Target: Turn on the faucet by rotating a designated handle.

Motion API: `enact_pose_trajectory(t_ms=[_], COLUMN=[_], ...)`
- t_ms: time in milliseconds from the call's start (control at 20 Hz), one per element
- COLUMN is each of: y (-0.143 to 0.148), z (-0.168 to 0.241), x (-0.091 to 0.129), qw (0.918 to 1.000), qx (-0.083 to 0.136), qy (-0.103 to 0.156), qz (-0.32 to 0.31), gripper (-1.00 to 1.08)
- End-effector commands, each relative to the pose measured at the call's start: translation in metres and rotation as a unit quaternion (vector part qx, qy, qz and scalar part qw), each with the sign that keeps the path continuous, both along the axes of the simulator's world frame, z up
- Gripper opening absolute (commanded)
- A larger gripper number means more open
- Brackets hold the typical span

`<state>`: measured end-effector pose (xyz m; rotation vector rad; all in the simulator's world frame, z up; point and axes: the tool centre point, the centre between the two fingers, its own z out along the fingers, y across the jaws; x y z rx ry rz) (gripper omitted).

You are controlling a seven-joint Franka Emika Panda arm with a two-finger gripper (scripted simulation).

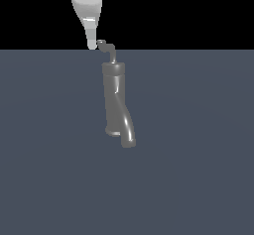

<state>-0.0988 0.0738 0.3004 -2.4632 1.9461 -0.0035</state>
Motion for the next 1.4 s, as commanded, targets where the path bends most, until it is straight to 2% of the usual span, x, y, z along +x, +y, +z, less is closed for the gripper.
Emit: enact_pose_trajectory(t_ms=[0,600,650,700,1350], y=[-0.013,-0.088,-0.088,-0.061,-0.096], z=[0.000,0.000,0.000,0.000,0.000], x=[0.001,0.010,0.010,0.008,0.041], qw=[1.0000,1.0000,1.0000,0.9999,1.0000], qx=[0.000,0.000,0.000,0.000,0.000], qy=[0.000,0.002,0.002,0.002,0.002], qz=[-0.003,-0.008,-0.008,0.013,0.003], gripper=[-1.00,-1.00,-1.00,-1.00,-1.00])
